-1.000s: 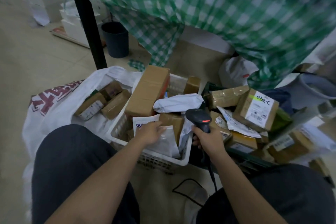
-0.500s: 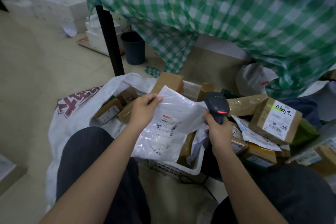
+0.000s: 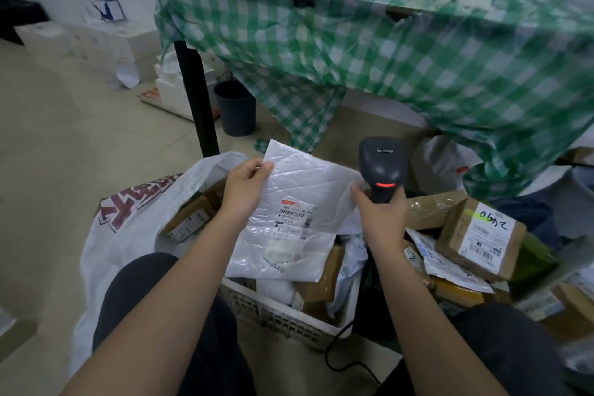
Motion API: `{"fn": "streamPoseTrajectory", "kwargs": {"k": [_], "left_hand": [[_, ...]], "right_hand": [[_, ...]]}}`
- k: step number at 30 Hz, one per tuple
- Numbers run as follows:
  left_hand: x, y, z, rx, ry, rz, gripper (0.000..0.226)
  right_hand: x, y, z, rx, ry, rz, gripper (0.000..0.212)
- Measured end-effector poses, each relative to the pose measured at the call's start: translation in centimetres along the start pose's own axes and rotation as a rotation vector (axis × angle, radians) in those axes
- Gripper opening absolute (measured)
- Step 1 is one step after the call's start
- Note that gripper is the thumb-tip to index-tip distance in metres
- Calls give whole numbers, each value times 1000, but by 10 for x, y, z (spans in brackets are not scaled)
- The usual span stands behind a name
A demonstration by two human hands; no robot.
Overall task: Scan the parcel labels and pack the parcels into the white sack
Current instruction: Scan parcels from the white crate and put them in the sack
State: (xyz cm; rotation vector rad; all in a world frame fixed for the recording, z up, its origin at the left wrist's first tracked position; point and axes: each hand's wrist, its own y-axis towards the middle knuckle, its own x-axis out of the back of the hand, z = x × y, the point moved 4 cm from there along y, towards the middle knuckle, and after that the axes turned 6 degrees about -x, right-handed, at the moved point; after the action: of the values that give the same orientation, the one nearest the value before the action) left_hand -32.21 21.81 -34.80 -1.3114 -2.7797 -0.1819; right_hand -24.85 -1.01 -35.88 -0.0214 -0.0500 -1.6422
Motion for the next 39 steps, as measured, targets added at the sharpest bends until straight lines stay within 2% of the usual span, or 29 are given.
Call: {"fn": "streamPoseTrajectory", "kwargs": {"k": [3,7,10,14,19,25,27,32,39], "left_hand": [[-5,7,-4,76,-139,-15,16],[-9,12,-8,127,-262,-9,13],[-10,14,-6,156,-333,21,18],[1,12,3,150,-229,-32,21],[6,-8,25,126,-11,128,22],[6,-6,23,86,-24,-6,17],[5,1,23,93,-39,-30,17],[-5,10,34,129,-45,-67,19],[-11,10,40,144,-59,-66,28]], "right_hand": [[0,11,-1,-22,-65,46,26],[2,18,-5,-74,-19,101,39],[-3,24,1,-85,-20,115,25],[-7,29,7,-78,22,66,21],[-10,32,6,-136,10,26,21],[-1,26,3,-51,-159,-48,15],[4,15,1,-53,-164,0,16],[0,-16,-21,-188,-271,241,14],[-2,-40,-37,-273,-296,385,19]]}}
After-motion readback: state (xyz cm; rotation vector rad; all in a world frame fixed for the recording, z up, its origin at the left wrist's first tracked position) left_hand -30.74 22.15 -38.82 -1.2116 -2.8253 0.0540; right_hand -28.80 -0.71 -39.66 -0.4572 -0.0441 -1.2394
